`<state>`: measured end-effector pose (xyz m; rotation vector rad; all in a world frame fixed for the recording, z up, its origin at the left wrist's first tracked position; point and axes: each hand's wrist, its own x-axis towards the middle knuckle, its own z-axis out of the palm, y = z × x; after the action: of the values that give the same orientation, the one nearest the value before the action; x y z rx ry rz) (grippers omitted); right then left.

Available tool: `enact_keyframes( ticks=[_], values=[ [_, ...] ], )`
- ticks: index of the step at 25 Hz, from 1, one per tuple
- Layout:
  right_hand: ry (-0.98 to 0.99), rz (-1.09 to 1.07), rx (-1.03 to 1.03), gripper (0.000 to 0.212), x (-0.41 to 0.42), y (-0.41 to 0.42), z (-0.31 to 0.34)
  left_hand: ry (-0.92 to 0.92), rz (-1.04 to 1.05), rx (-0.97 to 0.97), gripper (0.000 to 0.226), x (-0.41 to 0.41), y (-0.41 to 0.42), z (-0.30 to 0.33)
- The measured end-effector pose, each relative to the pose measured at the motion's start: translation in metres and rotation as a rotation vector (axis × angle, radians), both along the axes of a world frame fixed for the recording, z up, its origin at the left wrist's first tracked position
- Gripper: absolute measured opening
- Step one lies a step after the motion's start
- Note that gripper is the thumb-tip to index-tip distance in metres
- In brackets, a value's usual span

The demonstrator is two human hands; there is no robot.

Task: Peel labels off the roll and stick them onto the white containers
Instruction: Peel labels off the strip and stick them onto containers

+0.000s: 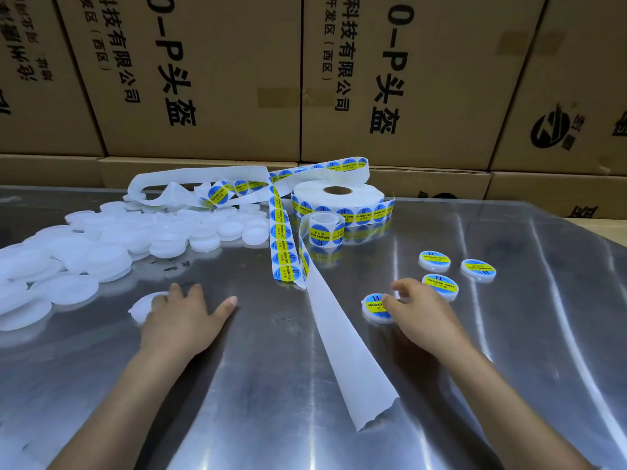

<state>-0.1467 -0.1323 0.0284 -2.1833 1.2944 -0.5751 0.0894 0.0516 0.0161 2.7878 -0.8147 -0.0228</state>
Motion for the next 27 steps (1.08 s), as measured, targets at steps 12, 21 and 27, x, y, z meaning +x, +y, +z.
enact_keyframes(
  ticks=[12,21,27],
  values=[
    [0.031,0.192,-0.311,0.017,0.002,-0.002,-0.009,-0.037,-0.85,-0.431,0.046,-0.072,-0.031,-0.013],
    [-0.061,0.114,-0.26,0.052,0.004,-0.013,-0.014,0.028,-0.827,-0.51,0.042,-0.073,-0.033,-0.011],
    [-0.245,0.415,0.102,0.04,0.018,0.022,-0.008,0.001,-0.641,-0.429,0.05,-0.065,-0.031,-0.013]
  ],
)
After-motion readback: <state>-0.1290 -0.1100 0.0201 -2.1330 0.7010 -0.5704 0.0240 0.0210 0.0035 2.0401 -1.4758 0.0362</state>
